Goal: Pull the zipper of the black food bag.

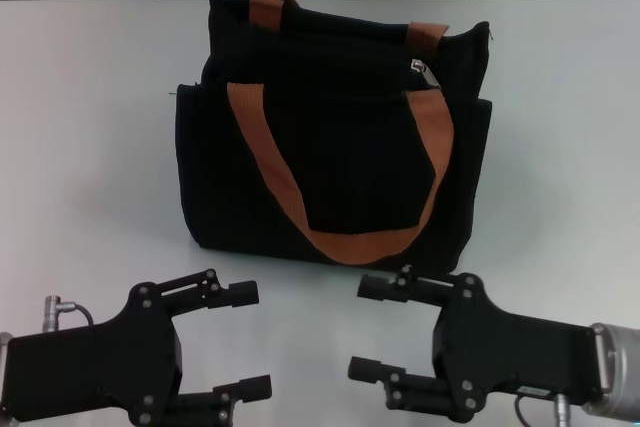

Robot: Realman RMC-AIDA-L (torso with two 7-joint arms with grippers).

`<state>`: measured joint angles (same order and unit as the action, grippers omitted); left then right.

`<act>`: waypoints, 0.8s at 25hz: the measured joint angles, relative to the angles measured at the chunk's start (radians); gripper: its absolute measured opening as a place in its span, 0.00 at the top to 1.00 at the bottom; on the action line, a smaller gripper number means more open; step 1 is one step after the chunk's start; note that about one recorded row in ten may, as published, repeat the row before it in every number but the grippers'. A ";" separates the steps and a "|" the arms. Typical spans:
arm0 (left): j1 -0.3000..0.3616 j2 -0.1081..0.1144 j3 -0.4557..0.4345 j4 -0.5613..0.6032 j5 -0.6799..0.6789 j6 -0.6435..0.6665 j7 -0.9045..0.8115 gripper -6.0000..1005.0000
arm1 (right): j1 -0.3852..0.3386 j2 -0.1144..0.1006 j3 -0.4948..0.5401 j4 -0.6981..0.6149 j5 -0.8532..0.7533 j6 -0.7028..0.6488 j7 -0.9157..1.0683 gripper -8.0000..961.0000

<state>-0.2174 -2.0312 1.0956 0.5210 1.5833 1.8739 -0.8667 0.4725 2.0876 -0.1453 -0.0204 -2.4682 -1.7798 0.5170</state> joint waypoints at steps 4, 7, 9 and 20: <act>0.002 0.000 0.003 -0.008 0.001 -0.009 0.000 0.22 | 0.000 0.000 -0.006 0.011 0.003 0.012 0.001 0.21; 0.002 -0.001 0.003 -0.011 0.001 -0.012 0.000 0.22 | -0.006 0.000 0.000 0.011 0.006 0.012 -0.001 0.20; 0.002 -0.004 0.004 -0.013 0.002 -0.022 0.001 0.22 | -0.013 0.000 0.010 0.012 0.014 0.012 -0.013 0.19; 0.002 -0.011 -0.002 -0.013 0.026 -0.028 0.012 0.22 | -0.023 0.000 0.018 0.060 0.023 0.015 -0.098 0.16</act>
<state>-0.2152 -2.0417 1.0936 0.5076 1.6095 1.8460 -0.8547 0.4498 2.0878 -0.1273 0.0401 -2.4456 -1.7646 0.4187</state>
